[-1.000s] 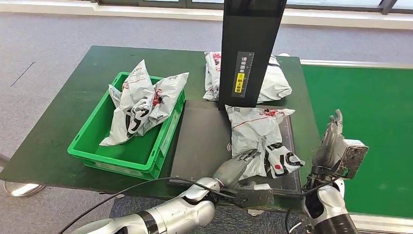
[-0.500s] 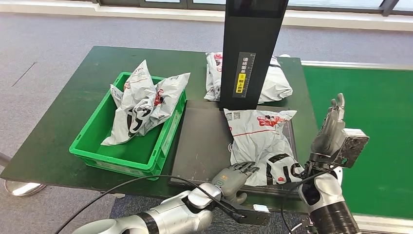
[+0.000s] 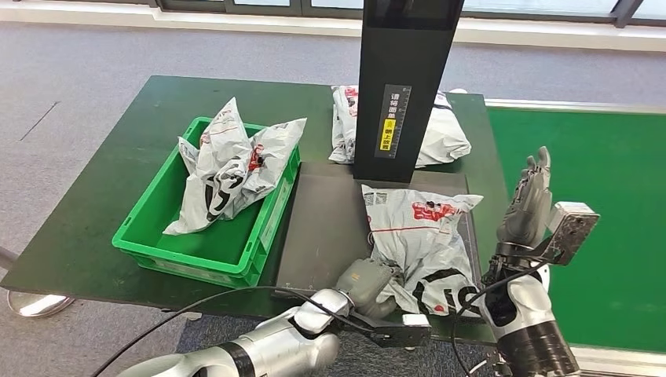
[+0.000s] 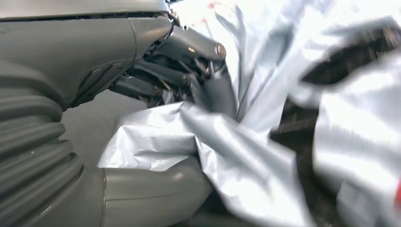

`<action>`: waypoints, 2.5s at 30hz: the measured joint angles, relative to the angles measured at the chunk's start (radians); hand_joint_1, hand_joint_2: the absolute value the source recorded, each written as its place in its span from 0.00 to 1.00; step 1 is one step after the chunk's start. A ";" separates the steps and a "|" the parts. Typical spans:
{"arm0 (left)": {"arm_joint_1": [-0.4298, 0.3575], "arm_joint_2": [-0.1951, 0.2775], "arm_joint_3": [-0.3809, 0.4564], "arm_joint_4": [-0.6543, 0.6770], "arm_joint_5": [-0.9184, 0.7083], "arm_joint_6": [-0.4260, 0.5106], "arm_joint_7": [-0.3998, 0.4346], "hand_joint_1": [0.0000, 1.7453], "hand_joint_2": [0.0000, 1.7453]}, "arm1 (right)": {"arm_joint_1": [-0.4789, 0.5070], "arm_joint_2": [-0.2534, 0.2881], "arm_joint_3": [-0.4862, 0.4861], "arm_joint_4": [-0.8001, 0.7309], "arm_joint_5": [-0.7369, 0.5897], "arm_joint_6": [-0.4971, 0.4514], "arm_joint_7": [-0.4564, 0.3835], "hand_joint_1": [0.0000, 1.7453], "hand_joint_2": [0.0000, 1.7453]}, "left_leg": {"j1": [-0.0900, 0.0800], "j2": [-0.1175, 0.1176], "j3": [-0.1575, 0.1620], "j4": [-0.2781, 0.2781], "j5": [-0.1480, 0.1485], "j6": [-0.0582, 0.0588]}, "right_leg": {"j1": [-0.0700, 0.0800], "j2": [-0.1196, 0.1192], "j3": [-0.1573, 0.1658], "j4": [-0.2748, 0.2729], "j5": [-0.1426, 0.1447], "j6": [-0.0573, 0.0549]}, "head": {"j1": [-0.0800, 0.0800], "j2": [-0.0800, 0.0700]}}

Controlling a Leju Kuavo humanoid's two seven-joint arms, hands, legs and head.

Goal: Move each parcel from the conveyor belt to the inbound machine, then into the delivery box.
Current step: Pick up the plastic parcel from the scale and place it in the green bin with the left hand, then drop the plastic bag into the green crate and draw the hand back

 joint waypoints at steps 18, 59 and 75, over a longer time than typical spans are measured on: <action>0.008 0.044 0.625 -0.017 -0.443 0.203 -0.197 1.00 1.00 | 0.034 -0.003 -0.052 -0.030 -0.028 0.024 0.045 0.00 0.00 | 0.000 0.001 -0.001 0.000 0.000 0.000 | 0.000 0.002 -0.003 0.000 0.000 0.000 | 0.000 0.000; -0.083 0.328 1.619 -0.416 -1.087 0.203 -0.273 0.00 1.00 | 0.260 -0.082 -0.175 -0.253 -0.080 0.048 0.071 0.00 0.00 | 0.000 0.006 -0.003 0.000 -0.001 -0.002 | 0.000 0.006 -0.007 0.001 0.000 -0.001 | 0.000 0.000; -0.124 0.373 1.511 -0.047 -1.082 0.057 -0.240 0.00 0.00 | 0.274 -0.101 -0.175 -0.262 -0.112 0.080 0.090 0.00 0.00 | 0.001 0.006 -0.003 0.000 -0.001 -0.002 | 0.001 0.006 -0.007 0.001 0.000 -0.002 | 0.000 0.000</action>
